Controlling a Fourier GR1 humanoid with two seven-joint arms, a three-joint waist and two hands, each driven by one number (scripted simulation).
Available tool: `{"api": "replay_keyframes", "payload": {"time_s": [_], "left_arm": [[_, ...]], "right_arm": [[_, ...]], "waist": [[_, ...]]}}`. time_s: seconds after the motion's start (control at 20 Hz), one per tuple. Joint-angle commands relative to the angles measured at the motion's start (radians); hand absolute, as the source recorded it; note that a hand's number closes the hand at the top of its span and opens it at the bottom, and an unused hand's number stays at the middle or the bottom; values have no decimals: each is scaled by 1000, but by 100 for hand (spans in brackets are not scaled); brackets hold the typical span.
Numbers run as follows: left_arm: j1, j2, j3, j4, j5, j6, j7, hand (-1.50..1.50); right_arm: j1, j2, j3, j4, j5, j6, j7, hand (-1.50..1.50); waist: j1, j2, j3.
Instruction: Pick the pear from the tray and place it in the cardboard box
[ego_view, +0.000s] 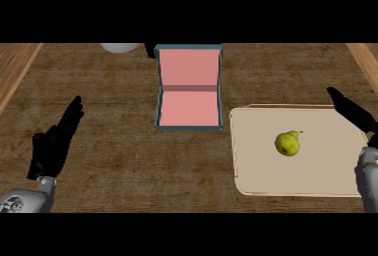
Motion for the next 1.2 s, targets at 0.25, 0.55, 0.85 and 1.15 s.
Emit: {"api": "replay_keyframes", "payload": {"time_s": [0.25, 0.55, 0.85, 1.15], "left_arm": [[77, -33, -17, -50, -80, 81, 14, 0], [108, -20, -12, -54, -69, 62, -8, 0], [113, -22, -17, -88, -80, 71, 0, 0], [95, -14, 14, -71, -59, 31, -6, 0]], "right_arm": [[164, 69, 108, -118, 381, -166, 249, -150], [218, -63, 154, -118, 537, 168, 541, -150], [206, -111, 274, -226, 513, 559, 860, -150], [71, -51, 359, -348, 481, 800, 1196, -150]], "waist": [[-4, -7, -1], [-6, -8, -6], [11, -12, -5], [10, -4, 1]]}}
